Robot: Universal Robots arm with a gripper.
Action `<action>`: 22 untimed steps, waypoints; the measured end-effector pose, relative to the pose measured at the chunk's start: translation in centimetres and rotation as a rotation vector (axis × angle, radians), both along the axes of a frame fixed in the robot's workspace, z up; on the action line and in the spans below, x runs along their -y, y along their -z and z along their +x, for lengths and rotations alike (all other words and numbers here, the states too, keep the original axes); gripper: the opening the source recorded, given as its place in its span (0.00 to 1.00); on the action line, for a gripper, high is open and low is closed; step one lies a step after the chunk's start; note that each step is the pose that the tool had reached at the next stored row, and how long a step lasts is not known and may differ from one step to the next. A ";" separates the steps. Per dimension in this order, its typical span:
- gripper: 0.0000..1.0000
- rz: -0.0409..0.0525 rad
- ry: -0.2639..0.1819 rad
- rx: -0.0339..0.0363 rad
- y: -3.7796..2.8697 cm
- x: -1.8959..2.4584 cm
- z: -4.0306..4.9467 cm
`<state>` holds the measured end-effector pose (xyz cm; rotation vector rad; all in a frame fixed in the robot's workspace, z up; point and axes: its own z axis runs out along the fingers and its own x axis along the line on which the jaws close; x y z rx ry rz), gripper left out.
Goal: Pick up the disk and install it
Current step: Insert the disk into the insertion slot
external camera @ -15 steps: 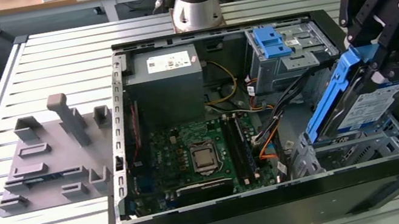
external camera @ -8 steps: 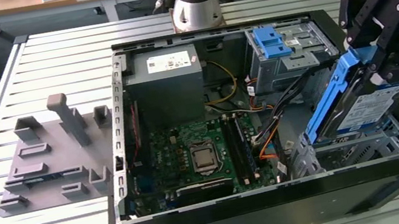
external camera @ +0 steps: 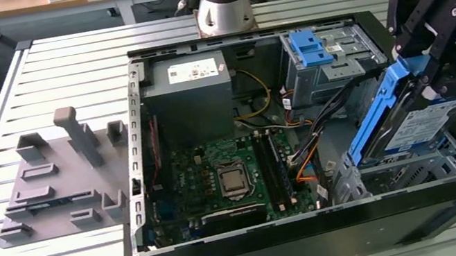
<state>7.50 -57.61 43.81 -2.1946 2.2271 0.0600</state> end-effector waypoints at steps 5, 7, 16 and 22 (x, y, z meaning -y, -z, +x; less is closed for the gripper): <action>0.36 0.0000 0.000 0.0000 0.18 0.01 0.00; 0.36 0.0000 0.000 0.0000 0.31 0.01 0.00; 0.36 0.0001 0.000 0.0000 1.01 0.01 0.00; 0.36 0.0000 0.000 0.0000 1.35 0.01 0.00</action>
